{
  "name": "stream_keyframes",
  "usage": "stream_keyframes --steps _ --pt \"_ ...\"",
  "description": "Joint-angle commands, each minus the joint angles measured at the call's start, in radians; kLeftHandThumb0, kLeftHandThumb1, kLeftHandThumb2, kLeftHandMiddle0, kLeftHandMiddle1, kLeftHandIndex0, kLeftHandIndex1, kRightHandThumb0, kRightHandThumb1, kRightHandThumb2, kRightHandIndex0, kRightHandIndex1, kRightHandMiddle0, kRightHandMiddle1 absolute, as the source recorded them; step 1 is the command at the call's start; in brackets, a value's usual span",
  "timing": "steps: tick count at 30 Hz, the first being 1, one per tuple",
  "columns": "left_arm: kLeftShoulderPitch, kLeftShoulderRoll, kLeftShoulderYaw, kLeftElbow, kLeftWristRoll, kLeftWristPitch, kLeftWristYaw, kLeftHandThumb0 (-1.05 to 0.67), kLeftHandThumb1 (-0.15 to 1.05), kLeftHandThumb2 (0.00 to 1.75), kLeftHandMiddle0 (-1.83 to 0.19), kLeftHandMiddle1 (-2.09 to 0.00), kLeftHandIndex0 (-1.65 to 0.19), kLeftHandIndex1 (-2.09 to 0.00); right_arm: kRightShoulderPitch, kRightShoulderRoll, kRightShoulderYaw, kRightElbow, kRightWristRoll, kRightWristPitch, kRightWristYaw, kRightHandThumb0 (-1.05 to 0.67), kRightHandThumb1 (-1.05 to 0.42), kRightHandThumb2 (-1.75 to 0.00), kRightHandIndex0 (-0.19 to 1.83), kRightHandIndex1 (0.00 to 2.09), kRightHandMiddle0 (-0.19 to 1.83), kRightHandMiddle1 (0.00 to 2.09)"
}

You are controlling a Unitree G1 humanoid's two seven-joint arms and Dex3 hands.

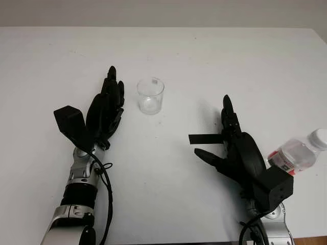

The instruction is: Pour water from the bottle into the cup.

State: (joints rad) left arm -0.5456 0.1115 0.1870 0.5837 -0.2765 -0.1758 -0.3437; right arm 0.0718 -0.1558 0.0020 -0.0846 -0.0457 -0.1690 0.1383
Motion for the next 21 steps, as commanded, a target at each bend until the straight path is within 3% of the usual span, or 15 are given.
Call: stream_keyframes --steps 1,12,21 --pt "0.003 0.002 0.008 -0.004 -0.007 -0.001 -0.005 -0.84 1.05 0.66 0.19 0.0 0.19 0.0 0.008 0.001 0.001 -0.005 0.003 -0.009 -0.001 -1.02 -0.9 -0.05 -0.19 0.0 -0.19 0.0" --pt "-0.004 -0.012 0.004 0.008 0.0 -0.004 0.014 -0.84 1.05 0.66 0.19 -0.02 0.19 0.0 0.0 -0.008 -0.003 0.001 0.013 0.008 0.016 -1.02 -0.91 -0.06 -0.19 0.0 -0.19 0.0" --pt "0.001 -0.012 0.0 0.001 0.003 -0.008 0.014 -0.84 1.05 0.67 0.19 0.0 0.19 0.0 -0.017 -0.005 -0.007 -0.117 0.076 0.055 0.049 -1.02 -0.9 -0.05 -0.19 0.0 -0.19 0.0"
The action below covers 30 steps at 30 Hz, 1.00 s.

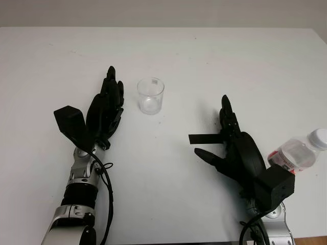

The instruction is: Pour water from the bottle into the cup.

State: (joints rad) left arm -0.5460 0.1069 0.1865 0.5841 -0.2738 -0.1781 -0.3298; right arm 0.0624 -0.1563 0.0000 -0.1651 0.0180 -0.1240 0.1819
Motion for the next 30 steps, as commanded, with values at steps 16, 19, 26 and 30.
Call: stream_keyframes --steps 16,19,26,30 --pt "-0.017 -0.02 -0.003 0.034 0.004 -0.013 0.004 -0.85 1.05 0.66 0.19 0.0 0.19 0.0 -0.004 -0.155 -0.172 -0.553 0.326 0.46 0.105 -1.02 -0.95 -0.06 -0.19 0.0 -0.19 0.0" --pt "-0.02 -0.023 -0.001 0.042 0.002 -0.021 0.005 -0.85 1.05 0.66 0.19 0.0 0.19 0.0 0.0 -0.168 -0.222 -0.617 0.45 0.525 0.109 -0.98 -0.92 -0.05 -0.19 0.0 -0.19 0.0" --pt "-0.031 -0.026 -0.009 0.06 0.018 -0.029 0.017 -0.86 1.05 0.67 0.19 0.0 0.19 0.0 0.054 -0.188 -0.322 -0.771 0.609 0.608 0.032 -0.99 -0.93 -0.06 -0.19 0.0 -0.19 0.0" --pt "-0.042 -0.026 -0.013 0.078 0.027 -0.04 0.013 -0.87 1.05 0.68 0.19 0.0 0.19 0.0 0.086 -0.209 -0.39 -0.819 0.749 0.596 0.008 -1.0 -0.96 -0.06 -0.19 0.0 -0.19 0.0"
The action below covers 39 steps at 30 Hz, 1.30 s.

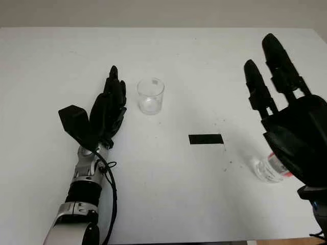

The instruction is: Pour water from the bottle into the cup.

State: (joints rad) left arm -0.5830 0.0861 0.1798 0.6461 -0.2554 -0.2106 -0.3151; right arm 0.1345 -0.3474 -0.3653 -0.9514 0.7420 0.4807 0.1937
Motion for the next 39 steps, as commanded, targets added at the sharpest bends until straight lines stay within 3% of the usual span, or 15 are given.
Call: stream_keyframes --steps 1,9,16,22,25,32,39 --pt "-0.009 -0.004 -0.007 0.021 0.011 -0.011 -0.003 -0.87 1.05 0.69 0.19 0.0 0.19 0.0 0.015 -0.027 -0.042 -0.041 0.049 -0.016 -0.008 -1.01 -0.96 -0.06 -0.19 0.0 -0.19 0.0" --pt "-0.023 -0.01 0.0 0.05 0.0 -0.029 -0.014 -0.87 1.05 0.7 0.19 0.0 0.19 0.0 0.076 -0.1 -0.239 -0.089 0.226 -0.099 -0.105 -0.97 -0.95 -0.05 -0.19 0.0 -0.19 0.0" --pt "-0.025 -0.012 0.002 0.058 0.002 -0.034 -0.014 -0.87 1.05 0.7 0.19 0.0 0.19 0.0 0.11 -0.169 -0.328 -0.071 0.312 -0.165 -0.154 -1.0 -0.96 -0.06 -0.19 0.0 -0.19 0.0" --pt "-0.031 -0.004 -0.003 0.074 0.01 -0.047 -0.024 -0.87 1.05 0.73 0.19 0.0 0.19 0.0 0.159 -0.179 -0.391 -0.049 0.196 -0.246 -0.062 -1.0 -0.98 -0.06 -0.19 0.0 -0.18 0.02" --pt "-0.038 -0.003 0.002 0.086 0.005 -0.049 -0.034 -0.87 1.05 0.72 0.19 0.0 0.19 0.0 0.196 -0.182 -0.417 -0.067 0.055 -0.255 -0.061 -0.95 -0.96 -0.05 -0.19 0.0 -0.19 0.01" --pt "-0.042 -0.002 0.005 0.097 0.005 -0.052 -0.038 -0.87 1.05 0.72 0.19 0.0 0.19 0.0 0.195 -0.168 -0.339 0.005 -0.305 -0.305 -0.025 -0.94 -0.94 -0.04 -0.19 0.0 -0.19 0.0" --pt "-0.038 0.008 0.008 0.093 0.007 -0.052 -0.044 -0.87 1.05 0.72 0.19 0.0 0.19 0.0 0.212 -0.109 -0.243 0.139 -0.438 -0.371 0.042 -0.93 -0.94 -0.05 -0.19 0.0 -0.19 0.0"
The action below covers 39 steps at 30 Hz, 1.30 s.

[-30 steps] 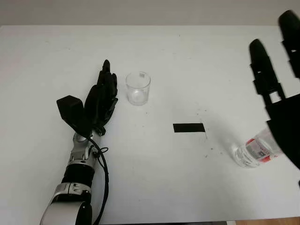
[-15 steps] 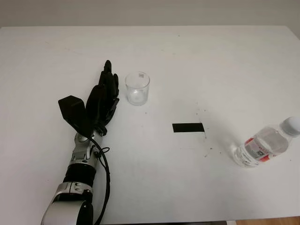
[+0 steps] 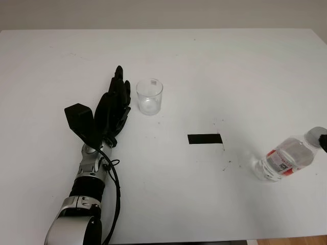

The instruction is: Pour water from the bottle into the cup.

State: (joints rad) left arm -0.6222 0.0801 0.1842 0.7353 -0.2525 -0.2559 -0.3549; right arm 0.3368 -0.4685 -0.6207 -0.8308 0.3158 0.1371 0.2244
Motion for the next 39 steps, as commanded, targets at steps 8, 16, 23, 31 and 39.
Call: stream_keyframes --steps 8,16,23,31,39 --pt "0.004 0.022 0.008 -0.002 0.0 0.004 -0.002 -0.87 1.05 0.71 0.19 0.0 0.19 0.0 0.017 0.089 0.103 0.084 -0.056 -0.036 0.017 -0.91 -0.94 -0.06 -0.19 0.0 -0.19 0.0" --pt "-0.004 0.028 0.008 0.004 0.0 0.008 0.002 -0.88 1.05 0.7 0.19 0.0 0.19 0.0 0.055 0.154 0.131 0.096 -0.083 -0.056 0.005 -0.95 -0.96 -0.06 -0.19 0.0 -0.19 0.0" --pt "-0.01 0.031 0.014 0.01 -0.009 0.007 -0.004 -0.87 1.05 0.69 0.19 0.0 0.19 0.0 0.079 0.212 0.163 0.118 -0.106 -0.075 -0.016 -0.96 -0.96 -0.06 -0.19 0.0 -0.19 0.0" --pt "-0.008 0.044 0.026 0.014 -0.022 0.002 -0.043 -0.84 1.05 0.69 0.19 0.0 0.19 0.0 0.077 0.263 0.189 0.182 -0.111 -0.119 -0.035 -0.99 -0.97 -0.06 -0.19 0.0 -0.19 0.0" --pt "-0.009 0.052 0.032 0.026 -0.022 -0.006 -0.057 -0.85 1.05 0.68 0.19 0.0 0.19 0.0 0.071 0.3 0.226 0.22 -0.127 -0.151 -0.065 -0.96 -0.97 -0.06 -0.19 0.0 -0.19 0.0"
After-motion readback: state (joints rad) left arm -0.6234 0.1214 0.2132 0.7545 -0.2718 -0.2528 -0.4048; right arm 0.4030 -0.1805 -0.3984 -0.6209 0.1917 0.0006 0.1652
